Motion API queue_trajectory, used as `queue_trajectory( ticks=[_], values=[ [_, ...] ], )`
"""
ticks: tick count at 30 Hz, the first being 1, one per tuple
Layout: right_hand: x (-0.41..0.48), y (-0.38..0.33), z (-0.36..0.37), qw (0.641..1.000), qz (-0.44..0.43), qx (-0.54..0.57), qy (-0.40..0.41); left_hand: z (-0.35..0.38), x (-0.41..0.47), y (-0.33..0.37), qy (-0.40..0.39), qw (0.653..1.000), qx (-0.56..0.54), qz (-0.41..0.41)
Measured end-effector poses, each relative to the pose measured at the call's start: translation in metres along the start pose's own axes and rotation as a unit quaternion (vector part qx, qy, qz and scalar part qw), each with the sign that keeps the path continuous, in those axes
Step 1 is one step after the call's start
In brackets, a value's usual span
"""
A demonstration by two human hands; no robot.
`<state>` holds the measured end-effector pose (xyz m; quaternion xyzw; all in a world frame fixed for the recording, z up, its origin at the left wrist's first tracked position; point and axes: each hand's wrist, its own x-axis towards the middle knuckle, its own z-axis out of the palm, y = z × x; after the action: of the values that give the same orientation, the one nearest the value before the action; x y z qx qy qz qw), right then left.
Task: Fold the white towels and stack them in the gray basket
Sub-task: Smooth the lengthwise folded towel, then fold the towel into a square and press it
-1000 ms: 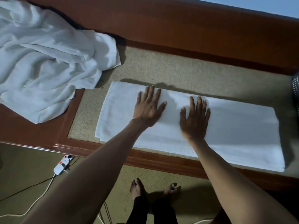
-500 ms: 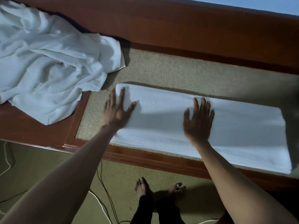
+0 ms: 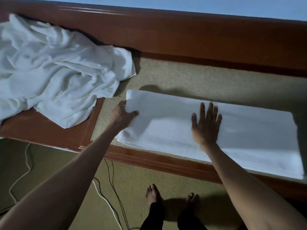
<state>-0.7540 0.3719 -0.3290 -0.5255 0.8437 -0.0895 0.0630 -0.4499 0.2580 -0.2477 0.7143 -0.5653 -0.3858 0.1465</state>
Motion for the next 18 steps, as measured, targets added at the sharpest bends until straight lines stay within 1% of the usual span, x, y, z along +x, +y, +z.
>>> queue_trajectory(
  ticks=[2, 5, 9, 15, 18],
  values=[
    [-0.001, 0.007, -0.004, 0.999, -0.025, 0.002, -0.036, -0.006, -0.006, 0.017, -0.002, 1.000, -0.022, -0.013],
    [-0.006, 0.033, -0.014, 0.995, -0.091, -0.001, -0.042, -0.006, -0.019, 0.053, -0.015, 0.998, -0.056, -0.036],
    [-0.018, 0.085, -0.028, 0.990, -0.127, -0.018, -0.060, 0.013, -0.043, 0.097, -0.047, 0.998, -0.019, -0.039],
    [-0.024, 0.169, -0.045, 0.986, -0.149, -0.008, -0.069, 0.072, -0.095, 0.172, -0.071, 0.992, 0.097, 0.031],
    [-0.026, 0.212, -0.054, 0.988, -0.138, -0.005, -0.064, 0.115, -0.120, 0.208, -0.077, 0.987, 0.122, 0.065]
  ],
)
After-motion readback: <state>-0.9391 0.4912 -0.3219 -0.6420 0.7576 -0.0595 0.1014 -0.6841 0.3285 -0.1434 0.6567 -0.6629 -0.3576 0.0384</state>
